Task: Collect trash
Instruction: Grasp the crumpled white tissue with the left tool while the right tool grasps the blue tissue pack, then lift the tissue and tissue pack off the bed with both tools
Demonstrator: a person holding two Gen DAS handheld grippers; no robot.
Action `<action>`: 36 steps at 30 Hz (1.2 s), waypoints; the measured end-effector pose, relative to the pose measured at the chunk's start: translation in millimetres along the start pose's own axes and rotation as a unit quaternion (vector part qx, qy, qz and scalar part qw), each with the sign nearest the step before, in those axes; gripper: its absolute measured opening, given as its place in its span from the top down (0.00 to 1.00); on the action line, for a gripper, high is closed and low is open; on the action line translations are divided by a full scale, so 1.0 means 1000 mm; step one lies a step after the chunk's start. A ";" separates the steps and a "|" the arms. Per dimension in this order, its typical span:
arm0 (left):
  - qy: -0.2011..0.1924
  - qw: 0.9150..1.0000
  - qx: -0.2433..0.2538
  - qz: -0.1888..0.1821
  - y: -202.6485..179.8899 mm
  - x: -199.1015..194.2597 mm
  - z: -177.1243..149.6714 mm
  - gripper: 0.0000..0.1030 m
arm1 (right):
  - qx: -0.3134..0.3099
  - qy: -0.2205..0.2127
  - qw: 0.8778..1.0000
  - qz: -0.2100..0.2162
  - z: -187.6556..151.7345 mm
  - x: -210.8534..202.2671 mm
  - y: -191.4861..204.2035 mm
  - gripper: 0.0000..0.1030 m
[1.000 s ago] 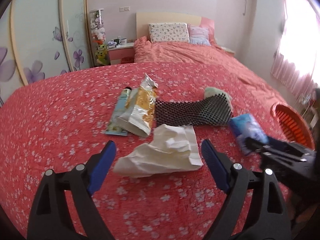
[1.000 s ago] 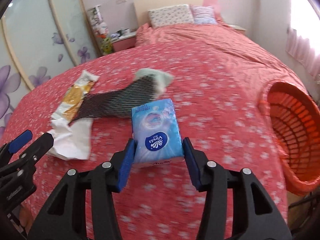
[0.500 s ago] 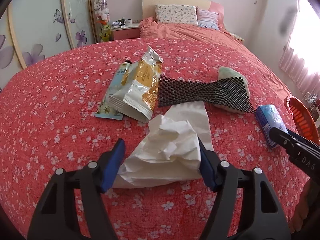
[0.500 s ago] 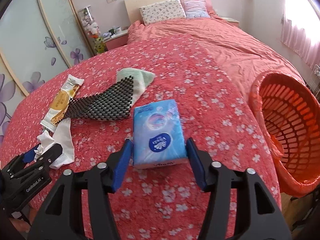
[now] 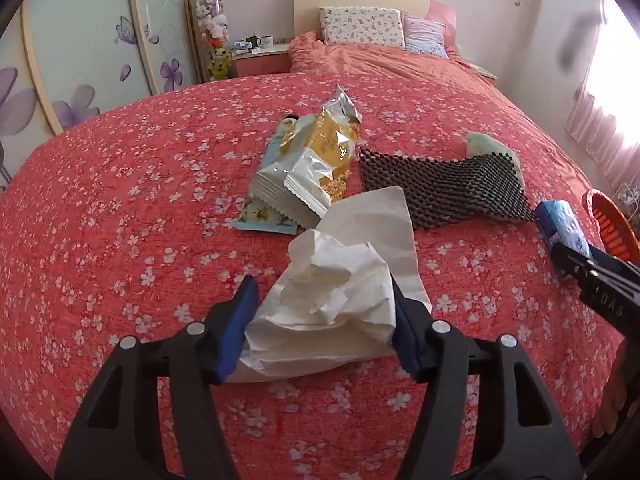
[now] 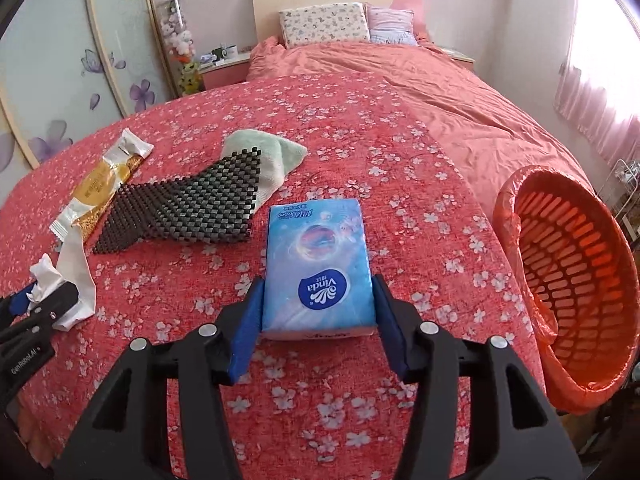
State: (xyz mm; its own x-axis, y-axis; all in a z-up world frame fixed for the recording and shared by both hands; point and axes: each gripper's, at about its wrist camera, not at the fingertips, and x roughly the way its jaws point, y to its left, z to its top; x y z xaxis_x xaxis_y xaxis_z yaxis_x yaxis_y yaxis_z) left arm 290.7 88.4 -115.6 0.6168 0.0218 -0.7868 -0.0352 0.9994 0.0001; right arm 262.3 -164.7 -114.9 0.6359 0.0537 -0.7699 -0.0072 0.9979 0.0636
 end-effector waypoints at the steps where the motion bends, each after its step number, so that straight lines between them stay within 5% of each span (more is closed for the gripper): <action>1: 0.000 1.000 0.002 0.002 -0.001 0.000 0.000 0.41 | 0.001 0.000 1.000 0.001 0.000 0.000 -0.001 0.48; 36: 0.008 1.000 0.003 0.011 -0.001 0.006 0.003 0.35 | -0.008 0.003 1.000 -0.002 0.000 0.004 0.009 0.42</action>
State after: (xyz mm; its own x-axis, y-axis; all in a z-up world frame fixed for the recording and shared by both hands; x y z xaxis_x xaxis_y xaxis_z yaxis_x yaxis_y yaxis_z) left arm 296.6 87.9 -119.0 0.6035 0.0435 -0.7962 -0.0438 0.9988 0.0214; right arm 264.9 -155.4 -117.0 0.6307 0.0503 -0.7744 -0.0166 0.9985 0.0513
